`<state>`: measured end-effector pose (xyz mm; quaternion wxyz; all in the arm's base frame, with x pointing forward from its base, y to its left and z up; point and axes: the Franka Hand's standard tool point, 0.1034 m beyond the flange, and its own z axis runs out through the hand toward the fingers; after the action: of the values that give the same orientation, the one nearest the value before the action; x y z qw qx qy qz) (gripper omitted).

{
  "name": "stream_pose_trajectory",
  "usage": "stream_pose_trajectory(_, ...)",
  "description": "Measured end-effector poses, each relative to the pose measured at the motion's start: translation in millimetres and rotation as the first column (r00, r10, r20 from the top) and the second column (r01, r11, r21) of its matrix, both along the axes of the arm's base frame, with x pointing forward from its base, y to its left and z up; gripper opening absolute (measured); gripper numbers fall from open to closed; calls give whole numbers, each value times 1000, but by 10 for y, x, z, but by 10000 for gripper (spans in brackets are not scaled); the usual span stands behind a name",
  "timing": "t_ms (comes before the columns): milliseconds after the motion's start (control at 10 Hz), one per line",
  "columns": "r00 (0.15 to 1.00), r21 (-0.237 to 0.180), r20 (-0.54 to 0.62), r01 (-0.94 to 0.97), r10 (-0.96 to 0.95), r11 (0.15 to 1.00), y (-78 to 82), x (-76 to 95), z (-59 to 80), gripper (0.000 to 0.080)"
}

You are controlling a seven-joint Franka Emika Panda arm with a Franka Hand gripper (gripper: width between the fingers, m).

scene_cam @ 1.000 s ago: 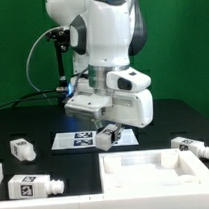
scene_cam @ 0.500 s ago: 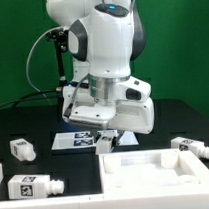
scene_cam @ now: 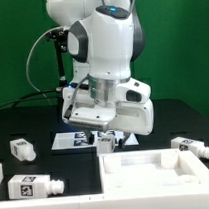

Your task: Assemble one leg

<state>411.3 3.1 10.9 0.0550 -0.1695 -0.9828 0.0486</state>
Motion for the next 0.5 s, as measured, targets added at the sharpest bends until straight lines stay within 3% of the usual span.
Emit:
stream_pose_trajectory(300, 989, -23, 81, 127, -125, 992, -199, 118, 360, 644)
stream_pose_trajectory(500, 902, -30, 126, 420, -413, 907, -180, 140, 419, 649)
